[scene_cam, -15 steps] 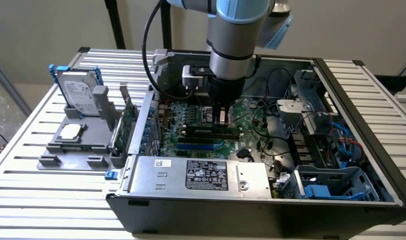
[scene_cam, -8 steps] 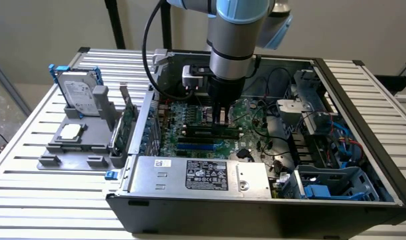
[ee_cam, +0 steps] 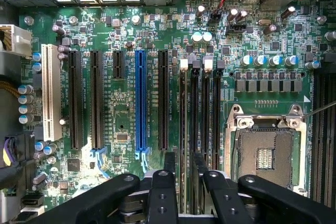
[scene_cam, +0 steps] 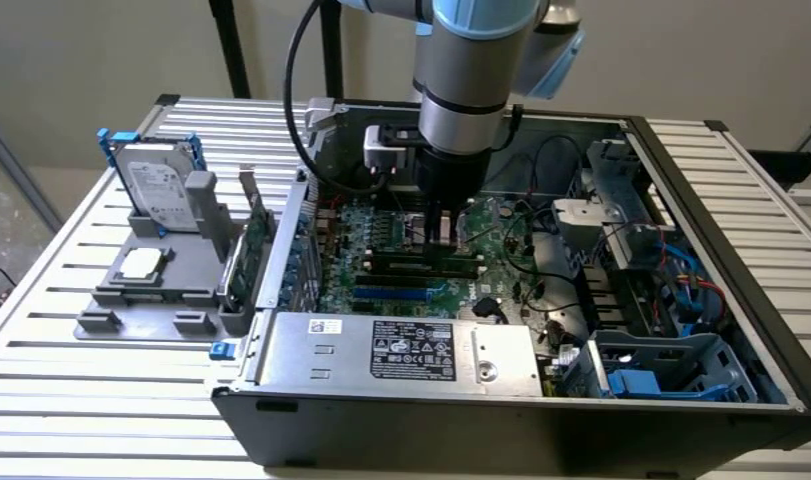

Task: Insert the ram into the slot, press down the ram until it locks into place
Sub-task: 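Insert the ram into the slot, then press down the ram until it locks into place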

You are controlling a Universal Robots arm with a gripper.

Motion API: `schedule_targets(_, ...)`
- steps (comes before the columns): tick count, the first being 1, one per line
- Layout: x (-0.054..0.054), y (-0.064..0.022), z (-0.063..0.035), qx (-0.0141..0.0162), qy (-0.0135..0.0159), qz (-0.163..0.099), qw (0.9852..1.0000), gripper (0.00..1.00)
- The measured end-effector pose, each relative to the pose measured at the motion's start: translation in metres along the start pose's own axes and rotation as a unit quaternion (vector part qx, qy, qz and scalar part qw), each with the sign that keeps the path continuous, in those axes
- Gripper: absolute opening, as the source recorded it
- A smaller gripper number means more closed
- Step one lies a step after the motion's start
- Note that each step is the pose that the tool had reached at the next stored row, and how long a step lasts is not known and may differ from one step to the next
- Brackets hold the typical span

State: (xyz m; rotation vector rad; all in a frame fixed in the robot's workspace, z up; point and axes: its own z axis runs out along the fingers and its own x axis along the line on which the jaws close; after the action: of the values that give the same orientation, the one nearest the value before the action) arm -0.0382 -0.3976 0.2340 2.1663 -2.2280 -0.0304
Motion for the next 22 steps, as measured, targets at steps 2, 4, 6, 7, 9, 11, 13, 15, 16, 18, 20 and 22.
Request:
schedule_targets(2,0.0,0.0003,-0.0033,0.0,0.0,0.0,1.0,0.27)
schedule_targets(4,0.0,0.0007,-0.0072,0.0,0.0,0.0,1.0,0.27)
schedule_targets(6,0.0,0.0012,-0.0113,0.0,0.0,0.0,1.0,0.27)
schedule_targets(7,0.0,0.0013,-0.0135,0.0,-0.0001,0.0,1.0,0.27)
schedule_targets(9,0.0,0.0016,-0.0181,0.0,0.0001,0.0,1.0,0.27)
schedule_targets(11,0.0,0.0018,-0.021,0.0,0.0,0.0,1.0,0.25)
schedule_targets(13,0.0,0.0018,-0.0209,0.0001,-0.0001,0.0,1.0,0.13)
schedule_targets(15,0.0,0.0018,-0.0209,0.0001,-0.0001,0.0,1.0,0.11)
schedule_targets(16,0.0,0.0018,-0.021,0.0,0.0,0.0,1.0,0.11)
schedule_targets(18,0.0,0.0018,-0.021,0.0,0.0,0.0,1.0,0.11)
schedule_targets(20,0.0,0.0018,-0.021,0.0,0.0,0.0,1.0,0.11)
schedule_targets(22,0.0,0.0018,-0.021,0.0,0.0,0.0,1.0,0.11)
